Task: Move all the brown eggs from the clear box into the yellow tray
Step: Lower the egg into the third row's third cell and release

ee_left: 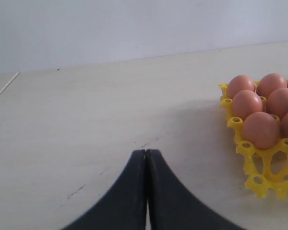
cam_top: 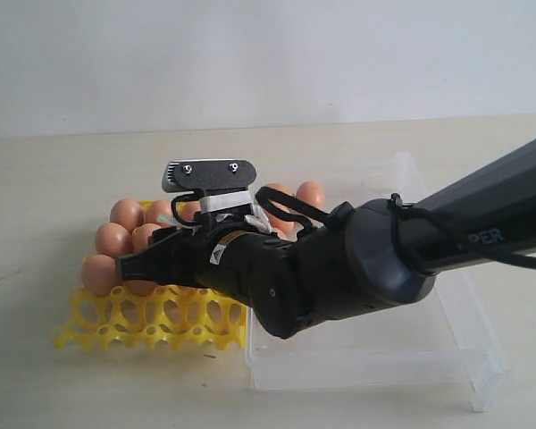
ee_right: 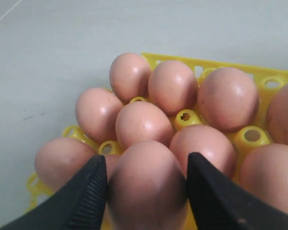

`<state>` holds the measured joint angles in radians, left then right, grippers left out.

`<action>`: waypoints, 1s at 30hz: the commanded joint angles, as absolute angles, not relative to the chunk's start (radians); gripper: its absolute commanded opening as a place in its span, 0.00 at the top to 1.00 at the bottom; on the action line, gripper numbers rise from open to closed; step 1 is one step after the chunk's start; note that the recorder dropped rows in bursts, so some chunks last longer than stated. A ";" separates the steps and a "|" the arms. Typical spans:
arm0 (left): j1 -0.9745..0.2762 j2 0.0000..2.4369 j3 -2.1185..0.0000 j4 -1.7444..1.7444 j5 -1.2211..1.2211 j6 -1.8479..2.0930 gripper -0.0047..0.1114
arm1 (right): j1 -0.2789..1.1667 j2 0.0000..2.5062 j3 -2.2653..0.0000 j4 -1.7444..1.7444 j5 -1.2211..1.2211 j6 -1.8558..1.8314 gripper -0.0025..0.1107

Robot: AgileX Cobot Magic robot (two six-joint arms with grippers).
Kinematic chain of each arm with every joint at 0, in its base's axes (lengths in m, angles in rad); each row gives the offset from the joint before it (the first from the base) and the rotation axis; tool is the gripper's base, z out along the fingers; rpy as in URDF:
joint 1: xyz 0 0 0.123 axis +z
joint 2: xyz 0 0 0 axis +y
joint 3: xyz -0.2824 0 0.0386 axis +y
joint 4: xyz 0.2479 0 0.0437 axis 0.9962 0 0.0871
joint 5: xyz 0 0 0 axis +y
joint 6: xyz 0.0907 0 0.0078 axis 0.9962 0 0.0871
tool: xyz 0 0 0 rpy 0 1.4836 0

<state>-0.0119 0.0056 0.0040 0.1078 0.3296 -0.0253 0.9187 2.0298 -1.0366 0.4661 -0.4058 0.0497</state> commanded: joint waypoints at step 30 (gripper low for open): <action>-0.011 0.000 0.000 0.105 0.319 -0.030 0.96 | 0.905 2.039 -1.034 0.479 -0.429 -0.037 0.51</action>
<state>-0.0119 0.0056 0.0040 0.1078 0.3296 -0.0253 0.9102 2.0407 -1.0366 0.4752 -0.4076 -0.0257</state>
